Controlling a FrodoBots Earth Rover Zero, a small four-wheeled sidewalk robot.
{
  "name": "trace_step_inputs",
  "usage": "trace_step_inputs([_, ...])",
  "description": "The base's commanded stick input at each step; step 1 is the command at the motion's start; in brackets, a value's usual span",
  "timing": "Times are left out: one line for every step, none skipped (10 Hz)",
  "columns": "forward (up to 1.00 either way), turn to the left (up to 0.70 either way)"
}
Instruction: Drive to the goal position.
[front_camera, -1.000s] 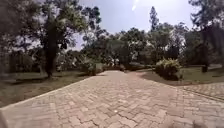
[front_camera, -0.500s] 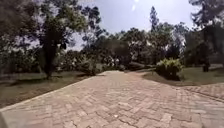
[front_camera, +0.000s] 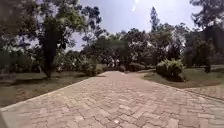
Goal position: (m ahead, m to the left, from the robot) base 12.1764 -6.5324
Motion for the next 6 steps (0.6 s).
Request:
trace_step_inputs([0.3,0.0])
trace_step_inputs([0.3,0.0])
trace_step_inputs([0.3,0.0])
trace_step_inputs([0.3,0.0])
trace_step_inputs([0.3,0.0])
trace_step_inputs([0.3,0.0])
